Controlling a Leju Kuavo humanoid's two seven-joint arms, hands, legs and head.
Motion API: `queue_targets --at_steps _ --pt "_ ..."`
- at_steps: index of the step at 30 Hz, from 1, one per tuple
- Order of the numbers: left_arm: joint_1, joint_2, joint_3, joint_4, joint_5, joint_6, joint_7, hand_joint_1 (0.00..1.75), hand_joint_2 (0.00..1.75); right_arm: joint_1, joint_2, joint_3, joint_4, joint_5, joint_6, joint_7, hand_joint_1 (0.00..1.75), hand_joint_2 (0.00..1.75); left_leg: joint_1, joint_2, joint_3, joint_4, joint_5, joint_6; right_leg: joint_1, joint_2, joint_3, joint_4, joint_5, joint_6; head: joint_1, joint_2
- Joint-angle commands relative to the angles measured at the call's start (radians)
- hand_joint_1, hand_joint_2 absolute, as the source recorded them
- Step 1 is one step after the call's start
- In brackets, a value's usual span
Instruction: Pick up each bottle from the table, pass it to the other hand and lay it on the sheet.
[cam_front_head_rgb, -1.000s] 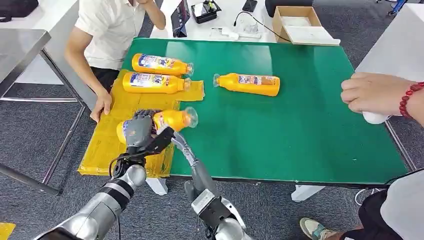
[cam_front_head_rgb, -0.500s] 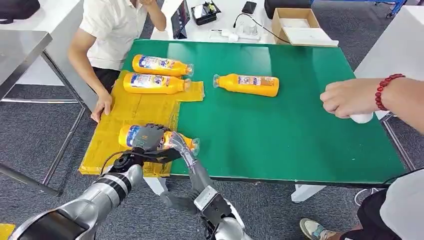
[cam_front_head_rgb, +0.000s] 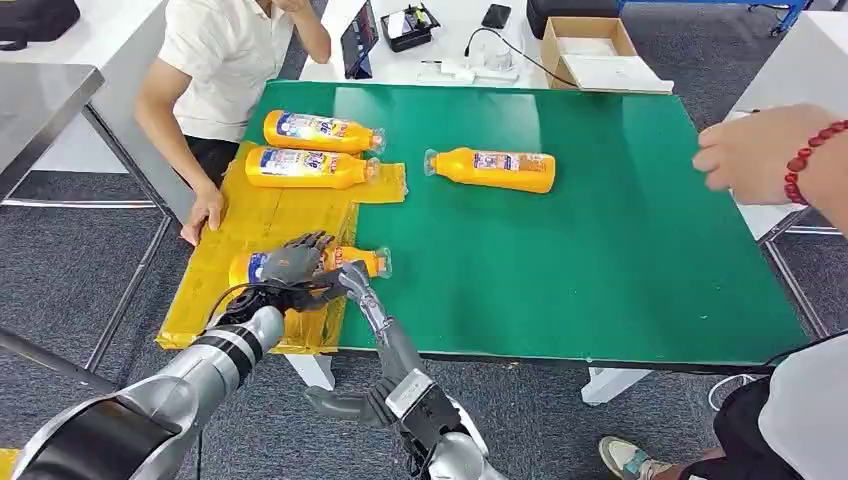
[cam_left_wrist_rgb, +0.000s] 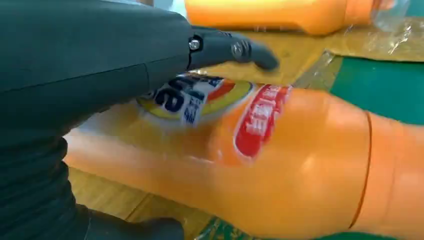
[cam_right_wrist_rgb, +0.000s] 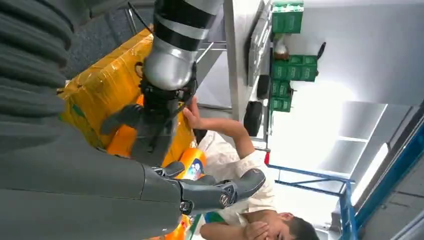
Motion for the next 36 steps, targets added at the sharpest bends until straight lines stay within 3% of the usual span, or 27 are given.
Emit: queue_targets --at_steps 1,2,7,11,12,15,20,22,25,32,36 --pt "-0.005 -0.027 0.254 0.045 0.206 -0.133 -0.147 0.00 1.75 -0.053 0.006 -0.012 0.109 -0.031 0.002 0.002 0.00 0.00 0.001 0.002 0.002 -0.001 0.000 -0.001 0.001 0.002 0.001 -0.001 0.001 -0.002 0.000 0.000" --pt "0.006 -0.041 0.329 0.016 0.294 -0.130 -0.209 0.00 1.75 -0.054 0.006 -0.018 0.117 -0.034 -0.003 0.000 0.00 0.00 0.000 0.001 0.002 -0.001 0.000 0.000 0.000 0.001 0.002 -0.001 0.000 -0.001 0.000 0.000" --pt "0.044 -0.056 0.343 -0.060 0.377 -0.142 -0.272 0.00 1.75 -0.039 -0.001 -0.027 0.125 -0.040 -0.029 -0.012 0.00 0.00 0.000 0.000 0.002 -0.001 0.001 0.000 0.000 0.001 0.002 -0.002 0.000 -0.001 0.000 0.000" --pt "0.150 -0.064 0.318 -0.251 0.500 -0.109 -0.342 0.00 1.75 -0.014 -0.015 -0.039 0.110 -0.035 -0.060 -0.022 0.00 0.00 -0.001 -0.001 0.002 -0.002 0.000 0.000 -0.001 0.000 0.003 -0.002 -0.001 -0.001 0.000 0.000" --pt "0.204 -0.059 0.313 -0.375 0.589 -0.127 -0.381 0.00 1.75 -0.004 -0.023 -0.038 0.087 -0.012 -0.087 -0.074 0.00 0.00 -0.001 -0.001 0.001 -0.002 0.000 0.000 -0.001 0.000 0.002 -0.002 -0.001 -0.001 0.000 0.000" --pt "0.320 -0.008 0.318 -0.658 0.854 -0.101 -0.326 0.00 1.75 0.031 -0.039 -0.054 0.010 -0.032 -0.076 -0.079 0.00 0.00 0.000 0.002 0.001 -0.001 -0.002 0.000 0.000 0.003 0.001 -0.002 -0.001 -0.002 0.000 0.000" --pt "0.365 0.030 0.331 -0.775 1.032 -0.079 -0.308 0.00 1.75 0.058 -0.052 -0.061 -0.055 -0.036 -0.080 -0.087 0.00 0.00 0.000 0.002 -0.006 0.000 -0.001 0.000 0.000 0.002 -0.007 0.000 -0.001 -0.001 0.000 0.000" --pt "0.408 0.030 0.343 -0.850 1.103 -0.061 -0.304 0.00 1.75 0.072 -0.065 -0.050 -0.123 0.002 -0.131 -0.089 0.00 0.00 0.000 0.003 -0.006 0.000 -0.002 -0.001 0.000 0.003 -0.007 0.000 -0.001 -0.002 0.000 0.000" --pt "0.494 0.038 0.292 -0.968 1.150 -0.062 -0.291 0.00 1.75 0.061 -0.114 0.040 -0.209 -0.002 -0.350 -0.089 0.00 0.00 0.000 0.002 -0.007 0.001 -0.002 0.000 0.000 0.002 -0.007 0.001 -0.002 -0.001 0.000 0.000" --pt "0.737 0.040 0.172 -1.192 1.115 -0.013 -0.333 0.00 1.75 0.133 -0.123 -0.018 -0.208 -0.073 -0.389 -0.089 0.00 0.00 -0.001 0.002 -0.005 -0.002 -0.003 0.000 -0.001 0.003 -0.005 -0.002 -0.002 -0.001 0.000 0.000" --pt "0.765 0.040 0.165 -1.221 1.103 0.004 -0.333 0.00 1.75 0.154 -0.111 -0.054 -0.172 -0.097 -0.361 -0.089 0.00 0.00 -0.001 -0.001 -0.010 -0.001 -0.001 0.000 -0.001 0.000 -0.009 -0.002 -0.001 -0.001 0.000 0.000"
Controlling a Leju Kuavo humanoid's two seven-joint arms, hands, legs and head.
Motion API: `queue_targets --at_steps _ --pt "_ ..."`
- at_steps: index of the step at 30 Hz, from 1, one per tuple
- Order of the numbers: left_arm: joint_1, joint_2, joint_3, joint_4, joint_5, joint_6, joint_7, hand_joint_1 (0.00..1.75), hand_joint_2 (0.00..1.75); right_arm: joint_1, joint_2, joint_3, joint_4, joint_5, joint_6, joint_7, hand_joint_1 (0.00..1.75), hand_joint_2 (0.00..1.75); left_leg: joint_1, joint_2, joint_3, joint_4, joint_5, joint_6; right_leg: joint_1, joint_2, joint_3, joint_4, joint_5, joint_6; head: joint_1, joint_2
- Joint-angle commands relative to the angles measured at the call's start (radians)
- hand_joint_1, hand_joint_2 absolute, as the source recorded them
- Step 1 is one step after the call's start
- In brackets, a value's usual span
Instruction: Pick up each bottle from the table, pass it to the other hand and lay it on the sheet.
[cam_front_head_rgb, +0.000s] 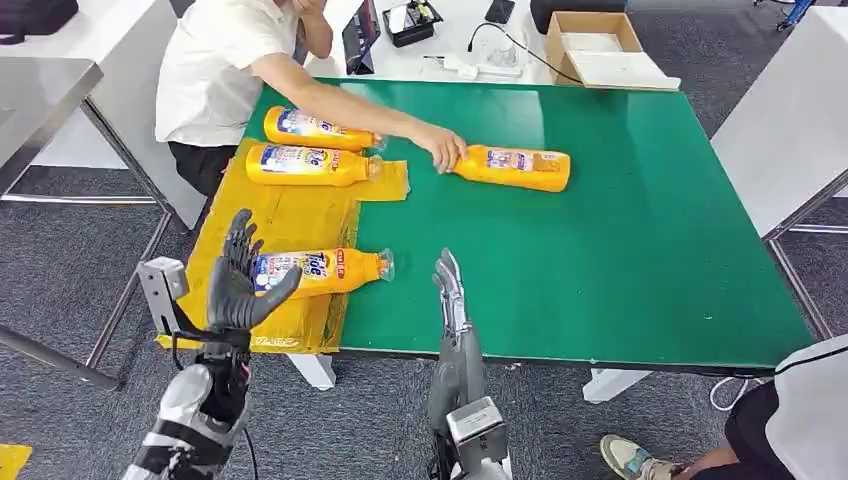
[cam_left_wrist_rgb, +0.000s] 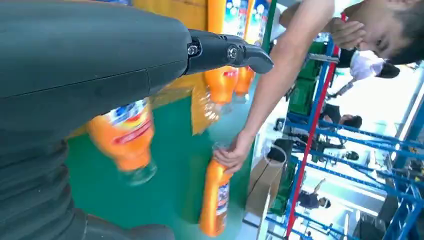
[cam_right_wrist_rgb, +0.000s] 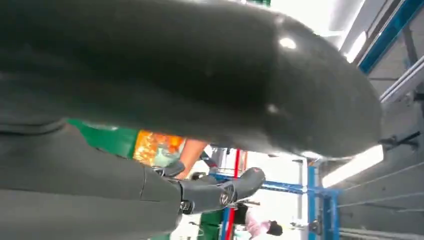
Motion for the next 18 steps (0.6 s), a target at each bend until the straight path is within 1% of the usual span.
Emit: queue_targets --at_steps 1,2,3,4,5,6,7,8,9,10,11,12,13,14,15,17,18 --pt "0.160 0.031 -0.095 -0.187 -0.080 0.082 -0.018 0.00 1.75 0.072 -0.015 -0.096 0.043 -0.059 0.043 0.002 0.00 0.00 0.001 0.000 0.005 -0.001 -0.002 -0.001 0.001 0.000 0.004 -0.001 -0.002 -0.002 0.000 0.000" --pt "0.205 0.011 -0.094 -0.209 -0.129 0.160 -0.021 0.00 0.00 0.095 -0.005 -0.134 0.060 -0.076 0.043 0.079 0.00 0.00 0.001 0.000 0.004 -0.001 -0.001 -0.001 0.001 0.000 0.004 -0.002 -0.001 -0.002 0.000 0.000" --pt "0.247 0.007 -0.106 -0.231 -0.150 0.200 -0.012 0.00 0.00 0.111 -0.006 -0.149 0.065 -0.069 0.023 0.145 0.00 0.00 0.000 0.001 0.004 -0.002 -0.001 -0.001 0.000 0.000 0.003 -0.002 -0.001 -0.001 0.000 0.000" --pt "0.297 -0.007 -0.115 -0.261 -0.144 0.232 -0.016 0.00 0.00 0.123 0.000 -0.167 0.088 -0.032 -0.049 0.206 0.00 0.00 0.001 0.002 0.007 -0.003 -0.002 -0.001 0.001 0.001 0.007 -0.003 -0.002 -0.002 0.000 0.000" --pt "0.310 -0.004 -0.124 -0.271 -0.144 0.238 -0.020 0.00 0.00 0.124 -0.002 -0.167 0.093 -0.032 -0.054 0.204 0.00 0.00 0.001 0.002 0.010 -0.003 -0.003 -0.001 0.001 0.001 0.009 -0.003 -0.003 -0.003 0.000 0.000" --pt "0.310 -0.004 -0.124 -0.271 -0.144 0.238 -0.020 0.00 0.00 0.124 -0.002 -0.167 0.093 -0.032 -0.054 0.204 0.00 0.00 0.000 0.002 0.005 -0.002 -0.002 0.000 0.001 0.002 0.005 -0.002 -0.001 -0.001 0.000 0.000" --pt "0.310 -0.004 -0.124 -0.271 -0.144 0.238 -0.020 0.00 0.00 0.124 -0.002 -0.167 0.093 -0.032 -0.054 0.204 0.00 0.00 0.001 0.003 0.007 -0.002 -0.003 -0.001 0.001 0.002 0.007 -0.002 -0.002 -0.002 0.000 0.000" --pt "0.307 -0.004 -0.125 -0.271 -0.145 0.238 -0.020 0.00 0.00 0.122 0.001 -0.166 0.093 -0.032 -0.053 0.205 0.00 0.00 0.001 0.001 0.005 -0.002 -0.002 -0.001 0.001 0.001 0.004 -0.002 -0.002 -0.002 0.000 0.000" --pt "0.305 -0.013 -0.117 -0.268 -0.122 0.244 -0.011 0.00 0.00 0.123 0.012 -0.181 0.102 -0.007 -0.106 0.216 0.00 0.00 0.000 -0.001 0.002 -0.001 -0.001 0.000 0.001 -0.001 0.002 -0.001 -0.002 -0.001 0.000 0.000" --pt "0.321 -0.024 -0.112 -0.273 -0.063 0.246 -0.001 0.00 0.00 0.119 0.015 -0.181 0.115 0.020 -0.146 0.261 0.00 0.00 0.001 -0.001 0.004 -0.001 -0.002 -0.001 0.001 -0.001 0.004 -0.001 -0.002 -0.002 0.000 0.000" --pt "0.324 -0.017 -0.124 -0.272 -0.065 0.249 -0.019 0.00 1.75 0.120 0.011 -0.189 0.104 0.018 -0.158 0.256 0.00 0.00 0.001 0.001 0.004 -0.001 -0.002 -0.001 0.001 0.001 0.003 -0.001 -0.002 -0.002 0.000 0.000" --pt "0.316 0.004 -0.150 -0.261 -0.090 0.246 -0.035 0.00 1.75 0.117 -0.002 -0.191 0.085 0.050 -0.172 0.234 0.00 1.75 0.000 0.001 0.003 -0.001 -0.001 0.000 0.000 0.000 0.002 -0.001 -0.001 -0.001 0.000 0.000" --pt "0.295 0.040 -0.182 -0.233 -0.074 0.190 -0.017 0.00 1.75 0.097 -0.042 -0.188 0.074 0.201 -0.200 0.246 0.00 1.75 0.001 0.001 0.004 -0.001 -0.002 -0.001 0.001 0.000 0.004 -0.001 -0.002 -0.002 0.000 0.000" --pt "0.281 0.048 -0.186 -0.208 -0.033 0.139 -0.015 0.00 1.75 0.090 -0.056 -0.240 0.073 0.354 -0.229 0.277 0.00 1.75 0.000 -0.001 0.003 -0.002 -0.001 -0.001 0.001 -0.001 0.003 -0.002 -0.001 -0.002 0.000 0.000" --pt "0.272 0.032 -0.169 -0.183 0.003 0.117 -0.023 0.00 1.75 0.092 -0.044 -0.333 0.068 0.477 -0.229 0.275 0.00 1.75 0.000 -0.001 0.002 -0.002 0.000 0.000 0.000 -0.001 0.002 -0.002 0.000 -0.001 0.000 0.000" --pt "0.262 0.023 -0.163 -0.162 0.006 0.112 -0.028 0.00 1.75 0.072 -0.063 -0.363 0.079 0.455 -0.213 0.265 0.00 1.75 0.000 -0.003 0.003 -0.002 0.001 0.000 0.000 -0.003 0.004 -0.002 -0.001 -0.001 0.000 0.000" --pt "0.262 0.023 -0.163 -0.162 0.006 0.112 -0.028 0.00 1.75 0.072 -0.063 -0.363 0.079 0.455 -0.213 0.265 0.00 1.75 0.000 -0.001 0.003 -0.002 0.000 0.000 0.000 -0.001 0.003 -0.003 0.000 -0.001 0.000 0.000"
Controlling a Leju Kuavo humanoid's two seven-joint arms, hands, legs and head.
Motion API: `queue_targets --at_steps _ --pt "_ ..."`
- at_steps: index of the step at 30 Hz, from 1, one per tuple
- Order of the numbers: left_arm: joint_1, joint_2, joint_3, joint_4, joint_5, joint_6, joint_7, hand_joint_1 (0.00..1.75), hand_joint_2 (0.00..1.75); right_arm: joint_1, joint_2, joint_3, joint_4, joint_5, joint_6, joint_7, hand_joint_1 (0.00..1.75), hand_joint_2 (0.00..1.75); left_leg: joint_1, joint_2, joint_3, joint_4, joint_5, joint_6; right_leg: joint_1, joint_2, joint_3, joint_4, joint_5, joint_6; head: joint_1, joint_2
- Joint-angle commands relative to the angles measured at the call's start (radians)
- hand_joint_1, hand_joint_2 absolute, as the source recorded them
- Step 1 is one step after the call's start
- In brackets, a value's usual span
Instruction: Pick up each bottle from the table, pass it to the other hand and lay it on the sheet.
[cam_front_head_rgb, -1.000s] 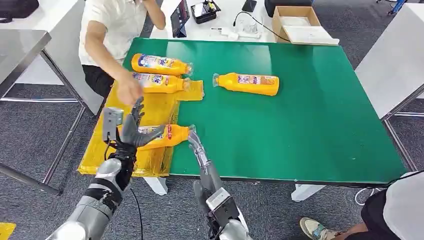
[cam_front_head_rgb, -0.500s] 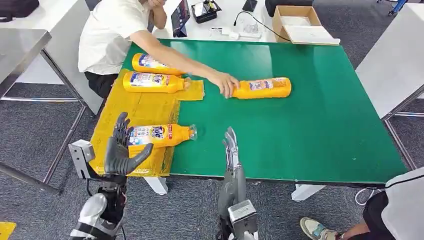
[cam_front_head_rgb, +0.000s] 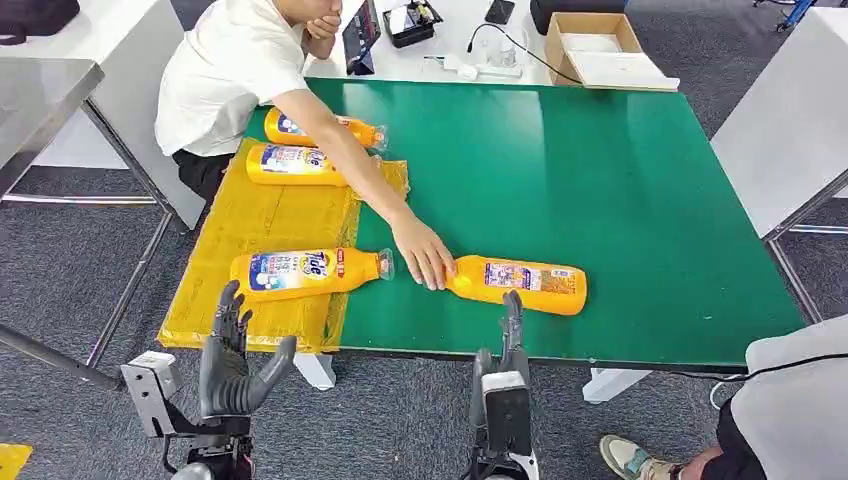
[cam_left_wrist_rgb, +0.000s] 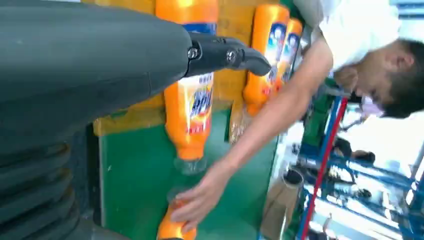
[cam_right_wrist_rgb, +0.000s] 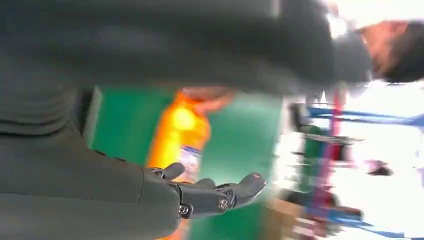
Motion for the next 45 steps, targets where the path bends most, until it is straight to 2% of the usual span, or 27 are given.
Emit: queue_targets --at_steps 1,7,8,9,13,14,15,20,25,29,35,39,40,43,45 --pt "-0.041 0.032 -0.042 0.095 0.063 -0.074 -0.007 0.00 1.75 -0.044 -0.046 -0.205 0.054 0.241 -0.025 0.008 0.00 1.75 0.000 -0.001 0.005 -0.003 0.000 0.000 0.000 -0.001 0.006 -0.003 0.000 -0.001 0.000 0.000" --pt "-0.047 0.009 -0.021 0.106 0.116 -0.088 -0.001 0.00 1.75 -0.057 -0.056 -0.219 0.068 0.288 -0.039 0.027 0.00 1.75 0.000 0.000 0.006 -0.002 -0.001 -0.001 0.000 -0.001 0.006 -0.002 0.000 -0.001 0.000 0.000" --pt "-0.057 -0.005 -0.009 0.123 0.150 -0.094 0.003 0.00 1.75 -0.071 -0.063 -0.265 0.076 0.384 -0.042 0.043 0.00 1.75 0.000 0.000 0.007 -0.002 -0.001 -0.001 0.001 -0.001 0.008 -0.002 -0.001 -0.002 0.000 0.000" --pt "-0.133 -0.031 -0.022 0.210 0.026 -0.019 -0.040 0.00 1.75 -0.183 -0.095 -0.350 0.273 0.579 -0.042 0.066 0.00 1.75 0.000 0.000 0.004 -0.002 0.000 0.000 0.000 0.000 0.005 -0.002 0.000 -0.001 0.000 0.000" --pt "-0.174 -0.062 -0.032 0.228 0.002 -0.026 -0.051 0.00 1.75 -0.319 -0.117 -0.294 0.498 0.614 -0.029 0.127 0.00 1.75 0.000 0.001 0.008 -0.003 0.001 0.000 0.001 0.001 0.009 -0.004 0.002 -0.001 -0.001 0.000" --pt "-0.185 -0.064 -0.042 0.234 -0.020 -0.025 -0.053 0.00 1.75 -0.345 -0.118 -0.306 0.529 0.728 -0.042 0.165 0.00 1.75 0.000 0.001 0.005 -0.002 0.001 0.000 0.000 0.001 0.006 -0.002 0.002 0.000 0.000 0.000" --pt "-0.189 -0.069 -0.044 0.238 -0.025 -0.025 -0.054 0.00 1.75 -0.367 -0.109 -0.321 0.581 0.760 -0.042 0.179 0.00 1.75 0.000 0.001 0.006 -0.003 0.002 0.000 0.000 0.000 0.008 -0.003 0.003 -0.001 0.000 0.000" --pt "-0.176 -0.060 -0.049 0.223 -0.039 -0.021 -0.048 0.00 1.75 -0.467 -0.109 -0.306 0.762 0.752 0.001 0.255 0.00 1.75 0.000 0.002 0.007 -0.002 0.001 0.001 0.000 0.001 0.007 -0.002 0.003 0.001 0.000 0.000" --pt "-0.191 -0.043 -0.056 0.240 -0.074 -0.031 -0.028 0.00 1.75 -0.524 -0.103 -0.263 0.841 0.822 0.003 0.315 0.00 1.75 -0.001 0.002 0.004 -0.001 0.001 0.001 0.000 0.001 0.004 0.000 0.003 0.002 0.000 0.000" --pt "-0.209 -0.063 -0.057 0.268 -0.094 -0.056 -0.018 0.00 1.75 -0.589 -0.066 -0.231 0.898 0.814 0.121 0.346 0.00 1.75 -0.001 0.002 0.002 0.000 0.002 0.001 -0.001 0.002 0.002 0.000 0.003 0.002 0.000 0.000" --pt "-0.205 -0.068 -0.064 0.266 -0.108 -0.058 -0.014 0.00 1.75 -0.621 -0.074 -0.202 0.933 0.843 0.166 0.414 0.00 1.75 -0.001 0.001 0.004 0.000 0.001 0.001 0.000 0.001 0.004 0.000 0.002 0.001 -0.001 0.000" --pt "-0.187 -0.074 -0.055 0.249 -0.108 -0.055 -0.005 0.00 1.75 -0.651 -0.083 -0.199 0.968 0.863 0.240 0.522 0.00 1.75 -0.001 0.001 0.002 0.000 0.001 0.001 -0.001 0.001 0.003 0.000 0.002 0.002 0.000 0.000" --pt "-0.180 -0.078 -0.052 0.241 -0.098 -0.065 0.010 0.00 1.75 -0.667 -0.082 -0.186 0.984 0.894 0.282 0.602 0.00 1.75 -0.001 0.001 0.004 0.000 0.001 0.001 0.000 0.001 0.004 0.000 0.002 0.002 0.000 0.000" --pt "-0.175 -0.079 -0.055 0.234 -0.061 -0.110 0.034 0.00 1.75 -0.690 -0.077 -0.189 1.003 0.894 0.368 0.645 0.00 1.75 -0.001 0.002 0.003 0.000 0.001 0.001 -0.001 0.001 0.003 0.001 0.002 0.002 0.000 0.000" --pt "-0.175 -0.079 -0.055 0.234 -0.061 -0.110 0.034 0.00 1.75 -0.692 -0.076 -0.189 1.003 0.894 0.369 0.645 0.00 1.75 -0.001 0.001 0.004 0.000 0.001 0.001 0.000 0.001 0.004 0.000 0.002 0.001 0.000 0.000"
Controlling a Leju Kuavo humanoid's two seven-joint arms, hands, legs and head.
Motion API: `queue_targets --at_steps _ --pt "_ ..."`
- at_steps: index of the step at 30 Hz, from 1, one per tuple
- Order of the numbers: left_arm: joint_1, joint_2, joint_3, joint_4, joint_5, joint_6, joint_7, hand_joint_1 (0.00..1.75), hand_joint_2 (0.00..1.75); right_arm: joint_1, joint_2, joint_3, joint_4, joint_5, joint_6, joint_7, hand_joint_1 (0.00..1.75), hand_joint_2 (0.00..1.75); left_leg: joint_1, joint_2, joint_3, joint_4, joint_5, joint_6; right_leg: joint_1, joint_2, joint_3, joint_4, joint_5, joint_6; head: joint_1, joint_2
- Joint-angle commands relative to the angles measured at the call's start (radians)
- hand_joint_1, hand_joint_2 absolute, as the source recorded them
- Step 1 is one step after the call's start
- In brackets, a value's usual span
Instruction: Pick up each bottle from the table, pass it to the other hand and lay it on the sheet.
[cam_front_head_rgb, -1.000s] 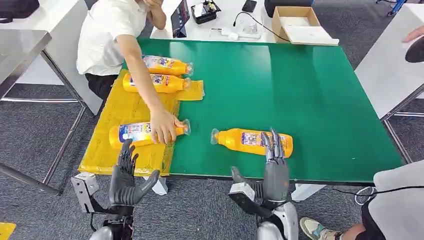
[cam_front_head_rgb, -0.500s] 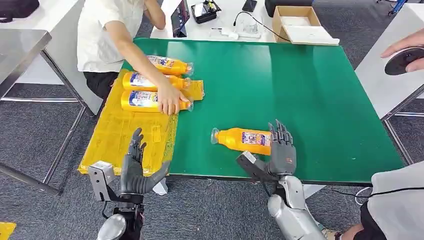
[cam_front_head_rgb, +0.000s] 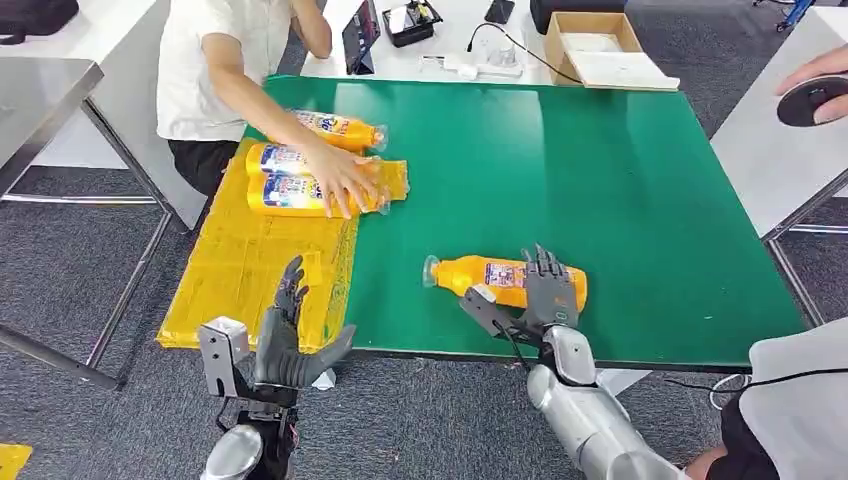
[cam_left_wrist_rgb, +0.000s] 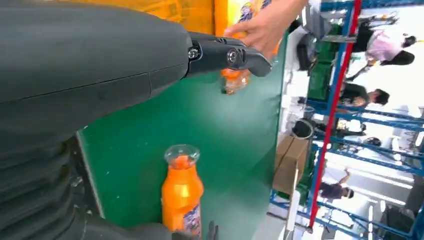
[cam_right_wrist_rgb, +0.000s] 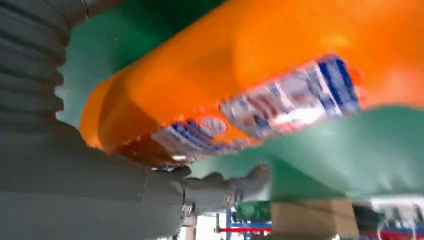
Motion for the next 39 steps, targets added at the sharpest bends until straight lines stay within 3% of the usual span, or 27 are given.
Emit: queue_targets --at_steps 1,6,22,23,24,33,39 --pt "-0.008 -0.001 -0.006 0.032 0.036 -0.043 0.031 0.00 1.75 -0.100 0.000 0.038 0.144 0.001 0.097 0.078 0.00 1.75 0.000 0.000 0.003 -0.001 0.000 -0.001 0.000 -0.001 0.003 -0.001 -0.001 -0.001 0.000 0.000" --pt "0.007 0.012 -0.005 0.012 0.080 -0.105 0.066 0.00 1.75 -0.122 -0.003 0.086 0.141 0.050 0.214 0.132 0.00 1.75 0.000 0.001 0.004 -0.001 -0.001 -0.001 0.000 0.001 0.004 0.000 -0.001 -0.002 0.000 0.000" --pt "0.021 0.021 -0.008 -0.006 0.071 -0.108 0.088 0.00 1.75 -0.103 -0.026 0.086 0.113 0.007 0.296 0.123 0.00 1.75 0.001 -0.001 0.008 -0.001 -0.001 -0.001 0.001 -0.002 0.008 -0.001 -0.001 -0.002 0.000 0.000" --pt "0.017 0.021 -0.012 0.001 0.071 -0.108 0.088 0.00 1.75 -0.101 -0.031 0.076 0.121 -0.016 0.303 0.096 0.24 1.75 0.001 -0.001 0.008 -0.001 0.000 -0.001 0.001 -0.002 0.008 -0.001 -0.001 -0.002 0.000 0.000" --pt "0.011 0.022 -0.017 0.008 0.069 -0.107 0.089 0.00 1.75 -0.101 -0.036 0.067 0.135 -0.033 0.316 0.086 1.75 1.75 0.001 -0.002 0.008 -0.001 0.000 -0.001 0.001 -0.002 0.008 -0.002 -0.001 -0.002 0.000 0.000" --pt "-0.015 0.032 -0.044 0.039 0.058 -0.091 0.083 0.00 1.75 -0.089 -0.055 0.003 0.193 -0.176 0.417 -0.023 1.75 1.75 0.001 -0.005 0.011 -0.002 0.000 -0.001 0.001 -0.005 0.012 -0.004 -0.001 -0.003 0.000 0.000" --pt "-0.020 0.033 -0.049 0.045 0.059 -0.088 0.081 0.00 1.75 -0.082 -0.061 0.013 0.202 -0.201 0.439 -0.016 1.75 1.75 0.001 -0.005 0.016 -0.003 0.000 -0.001 0.002 -0.004 0.017 -0.006 0.000 -0.002 0.000 0.000"
